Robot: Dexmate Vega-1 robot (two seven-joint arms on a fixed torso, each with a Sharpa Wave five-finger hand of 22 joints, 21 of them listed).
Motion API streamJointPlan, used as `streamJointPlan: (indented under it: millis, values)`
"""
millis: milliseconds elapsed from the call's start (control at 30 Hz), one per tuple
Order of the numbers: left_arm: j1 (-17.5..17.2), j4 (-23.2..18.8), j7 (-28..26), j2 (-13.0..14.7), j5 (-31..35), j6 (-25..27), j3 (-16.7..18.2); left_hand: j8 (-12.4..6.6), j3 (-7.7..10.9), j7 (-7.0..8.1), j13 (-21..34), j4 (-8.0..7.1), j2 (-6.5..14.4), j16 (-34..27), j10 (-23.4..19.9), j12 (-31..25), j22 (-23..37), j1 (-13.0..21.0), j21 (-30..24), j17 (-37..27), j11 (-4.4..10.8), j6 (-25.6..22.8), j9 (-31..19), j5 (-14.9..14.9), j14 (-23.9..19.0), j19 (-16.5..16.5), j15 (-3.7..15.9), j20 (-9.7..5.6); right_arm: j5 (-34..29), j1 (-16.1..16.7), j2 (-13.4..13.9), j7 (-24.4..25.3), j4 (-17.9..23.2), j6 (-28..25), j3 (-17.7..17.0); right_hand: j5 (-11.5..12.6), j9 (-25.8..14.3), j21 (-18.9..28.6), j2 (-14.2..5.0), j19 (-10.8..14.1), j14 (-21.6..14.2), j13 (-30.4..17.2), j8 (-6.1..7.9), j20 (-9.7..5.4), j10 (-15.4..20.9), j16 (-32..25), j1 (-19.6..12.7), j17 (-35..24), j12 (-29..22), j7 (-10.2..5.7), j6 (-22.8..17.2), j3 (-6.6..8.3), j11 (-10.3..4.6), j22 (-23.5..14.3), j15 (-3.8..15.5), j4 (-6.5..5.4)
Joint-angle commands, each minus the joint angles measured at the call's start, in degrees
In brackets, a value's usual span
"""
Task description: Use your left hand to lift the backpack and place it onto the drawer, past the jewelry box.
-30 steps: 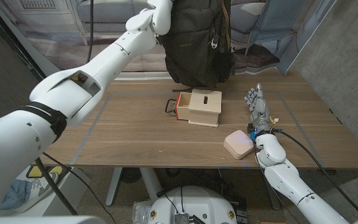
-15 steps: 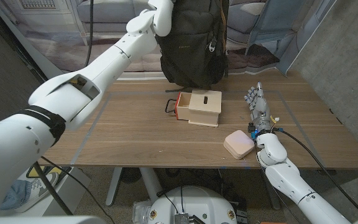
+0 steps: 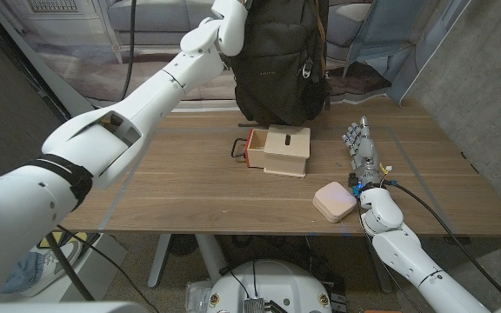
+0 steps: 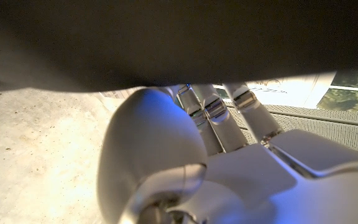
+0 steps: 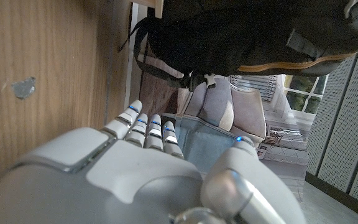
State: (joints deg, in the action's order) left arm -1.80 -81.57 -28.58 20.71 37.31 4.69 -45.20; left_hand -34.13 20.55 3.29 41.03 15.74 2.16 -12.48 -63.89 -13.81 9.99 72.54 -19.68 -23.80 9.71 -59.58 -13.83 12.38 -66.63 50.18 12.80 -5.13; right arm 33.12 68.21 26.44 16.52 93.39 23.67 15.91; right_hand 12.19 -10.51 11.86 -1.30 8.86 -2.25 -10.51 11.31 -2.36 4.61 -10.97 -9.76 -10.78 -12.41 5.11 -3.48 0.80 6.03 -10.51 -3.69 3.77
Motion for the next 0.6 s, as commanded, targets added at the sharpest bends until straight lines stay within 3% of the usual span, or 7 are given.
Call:
streamJointPlan:
  millis: [33,333,600]
  values:
    - [-2.0,-2.0,1.3,1.2,1.5,-0.6,-0.7,-0.41,8.78,0.06,0.1,-8.11,0.6,0.1,-0.5,0.2,0.2,0.0,0.1,-0.1,-0.02,0.4,0.0,0.1,-0.1,-0.3,0.33,0.14,0.4,0.0,0.4,-0.4,0.0,-0.4,0.0,0.1,-0.2,-0.1,-0.56,0.5,-0.4,-0.3,-0.03,0.15,0.3,-0.1,-0.3,-0.2,0.0,0.04,-0.4,-0.57,0.05,-0.2,-0.04,0.09]
    - [-3.1,-2.8,2.9,1.9,3.8,-0.8,-1.9,-0.4,8.92,0.07,-0.3,-8.05,0.5,0.1,-0.6,0.4,0.2,0.0,0.4,0.0,-0.04,0.2,0.2,0.1,-0.2,-0.6,0.36,0.22,0.5,0.4,0.7,-0.4,0.4,-0.4,-0.4,0.1,-0.2,-0.1,-0.55,0.5,-0.4,-0.3,-0.02,0.15,0.2,-0.1,-0.3,-0.2,0.0,0.05,-0.5,-0.62,0.13,-0.2,0.06,0.11]
    - [-4.6,-6.6,5.7,3.5,7.1,-1.4,-3.3,-0.46,9.05,0.19,-0.3,-8.03,0.4,0.2,-0.8,0.4,0.2,0.0,0.7,0.1,0.13,0.0,0.4,0.2,-0.3,-1.0,0.37,0.42,0.8,-0.4,0.7,-1.3,-0.2,-0.2,-0.1,0.1,-0.2,-0.1,-0.55,0.5,-0.4,-0.3,-0.03,0.16,0.3,0.0,-0.3,-0.2,0.0,0.1,-0.5,-0.67,0.04,-0.2,0.02,0.12]
